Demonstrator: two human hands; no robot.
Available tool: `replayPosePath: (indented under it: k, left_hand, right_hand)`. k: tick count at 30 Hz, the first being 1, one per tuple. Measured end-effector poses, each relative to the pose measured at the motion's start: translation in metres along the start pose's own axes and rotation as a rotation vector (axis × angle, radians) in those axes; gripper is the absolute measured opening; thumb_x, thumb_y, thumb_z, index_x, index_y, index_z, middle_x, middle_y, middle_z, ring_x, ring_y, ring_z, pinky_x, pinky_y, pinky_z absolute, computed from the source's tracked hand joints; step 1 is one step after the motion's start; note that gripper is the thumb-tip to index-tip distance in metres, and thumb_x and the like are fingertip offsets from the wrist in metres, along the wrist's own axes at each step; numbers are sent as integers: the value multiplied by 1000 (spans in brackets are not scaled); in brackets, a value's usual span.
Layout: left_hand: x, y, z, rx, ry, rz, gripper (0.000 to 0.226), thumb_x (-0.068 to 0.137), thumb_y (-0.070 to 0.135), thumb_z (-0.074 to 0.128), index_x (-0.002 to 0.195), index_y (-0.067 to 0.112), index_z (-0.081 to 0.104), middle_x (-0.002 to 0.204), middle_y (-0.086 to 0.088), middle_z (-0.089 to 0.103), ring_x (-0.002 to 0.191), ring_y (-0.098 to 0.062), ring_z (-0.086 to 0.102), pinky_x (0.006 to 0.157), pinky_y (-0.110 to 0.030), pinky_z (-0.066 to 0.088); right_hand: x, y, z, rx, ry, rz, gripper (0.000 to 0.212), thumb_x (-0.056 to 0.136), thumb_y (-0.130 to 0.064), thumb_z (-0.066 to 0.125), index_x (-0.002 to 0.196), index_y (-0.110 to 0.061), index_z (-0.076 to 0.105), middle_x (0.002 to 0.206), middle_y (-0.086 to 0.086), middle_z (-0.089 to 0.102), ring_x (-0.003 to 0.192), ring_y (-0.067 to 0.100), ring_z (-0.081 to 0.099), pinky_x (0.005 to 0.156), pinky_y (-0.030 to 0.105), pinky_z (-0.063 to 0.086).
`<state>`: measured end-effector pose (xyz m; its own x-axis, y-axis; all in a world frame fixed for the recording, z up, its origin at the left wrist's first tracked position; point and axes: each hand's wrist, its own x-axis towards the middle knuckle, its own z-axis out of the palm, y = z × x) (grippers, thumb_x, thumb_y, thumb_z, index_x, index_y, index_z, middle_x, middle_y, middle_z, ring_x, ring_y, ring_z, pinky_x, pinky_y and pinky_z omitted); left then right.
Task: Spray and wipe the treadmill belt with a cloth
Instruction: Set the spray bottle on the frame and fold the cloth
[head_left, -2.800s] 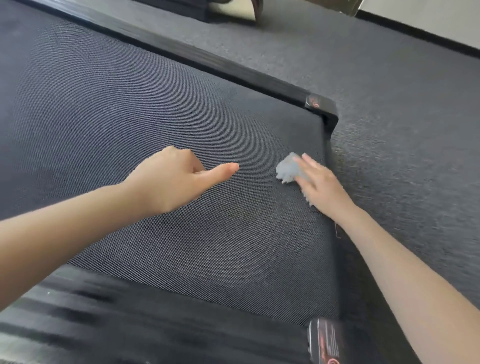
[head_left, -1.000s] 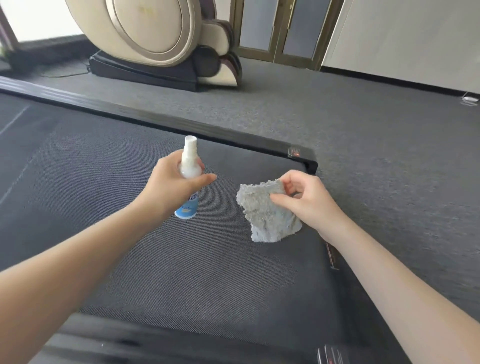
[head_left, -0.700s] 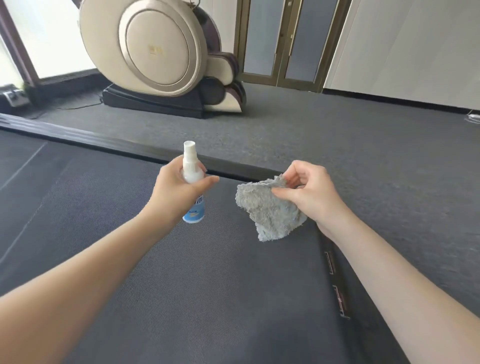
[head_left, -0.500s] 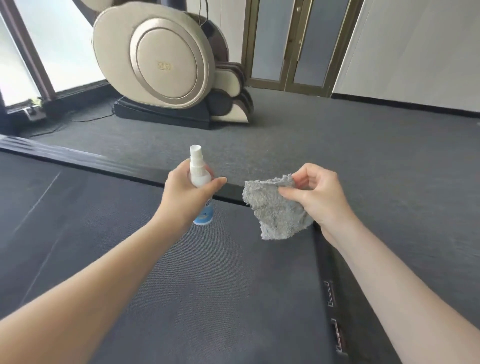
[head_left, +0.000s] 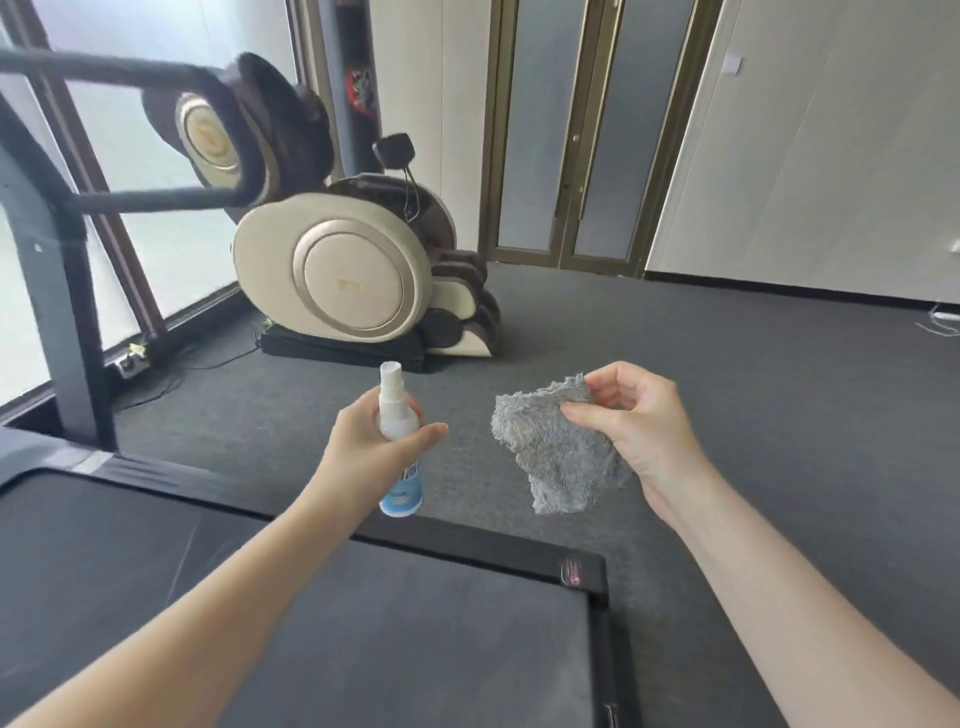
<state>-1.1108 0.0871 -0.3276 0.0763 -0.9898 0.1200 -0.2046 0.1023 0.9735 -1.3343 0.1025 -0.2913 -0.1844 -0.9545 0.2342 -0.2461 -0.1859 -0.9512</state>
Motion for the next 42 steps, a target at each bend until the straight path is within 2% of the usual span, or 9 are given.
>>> replayPosePath:
  k: [9, 13, 17, 26, 29, 32, 36, 39, 42]
  left_hand:
    - [0, 235, -73, -10, 8, 21, 18, 82, 8, 77, 84, 9, 59, 84, -19, 64, 80, -26, 62, 79, -39, 52]
    - [-15, 308, -112, -22, 85, 49, 18, 82, 11, 77, 84, 8, 59, 82, -16, 64, 78, -24, 63, 76, -35, 53]
    - [-40, 353, -151, -22, 203, 74, 18, 82, 12, 77, 89, 7, 60, 88, -18, 67, 81, -23, 66, 79, -36, 54]
    - [-94, 333, -251, -36, 414, 64, 20, 80, 12, 79, 81, 13, 59, 79, -10, 65, 75, -23, 65, 80, -43, 54]
    - [-111, 308, -288, -34, 431, 28, 23, 78, 13, 82, 82, 13, 59, 81, -14, 64, 77, -25, 64, 85, -49, 55]
    - [-125, 286, -327, -5, 419, 1, 32, 67, 29, 81, 82, 10, 60, 86, -23, 63, 74, -24, 61, 76, -45, 53]
    - [-132, 268, -380, 12, 391, -12, 32, 69, 28, 79, 83, 8, 59, 79, -11, 61, 73, -22, 60, 75, -41, 50]
    - [-132, 265, -415, 19, 373, 12, 31, 67, 30, 78, 81, 10, 58, 78, -11, 62, 73, -24, 60, 79, -51, 54]
    - [-131, 265, -443, 10, 377, 22, 25, 76, 20, 81, 82, 12, 59, 82, -20, 63, 73, -22, 60, 80, -48, 54]
  right_hand:
    - [41, -246, -44, -70, -49, -92, 15, 72, -2, 76, 77, -9, 64, 74, 4, 62, 68, 13, 55, 64, 22, 45]
    - [49, -330, -37, -59, -64, -160, 18, 71, -7, 78, 73, -18, 64, 74, 1, 65, 71, 13, 57, 67, 25, 45]
    - [43, -391, -13, 17, -148, -205, 13, 75, -7, 76, 80, -10, 65, 83, 9, 67, 73, 13, 58, 64, 22, 45]
    - [-6, -420, 92, 68, -331, -206, 16, 72, -5, 77, 75, -14, 64, 82, 6, 69, 76, 14, 63, 71, 29, 49]
    - [-28, -416, 133, 83, -374, -193, 17, 73, -1, 76, 76, -11, 63, 79, 7, 67, 71, 11, 60, 67, 22, 49]
    - [-48, -415, 173, 64, -382, -178, 18, 72, 0, 76, 75, -12, 62, 73, 1, 64, 66, 7, 57, 62, 15, 45]
    - [-70, -419, 224, 48, -364, -141, 18, 72, -1, 76, 75, -14, 63, 76, 3, 66, 70, 10, 59, 69, 24, 47]
    - [-83, -429, 256, 50, -343, -131, 18, 73, 0, 75, 76, -12, 62, 76, 3, 65, 70, 10, 58, 69, 24, 47]
    - [-90, -440, 279, 57, -322, -127, 20, 72, 0, 75, 74, -14, 60, 74, 3, 63, 69, 12, 57, 70, 26, 47]
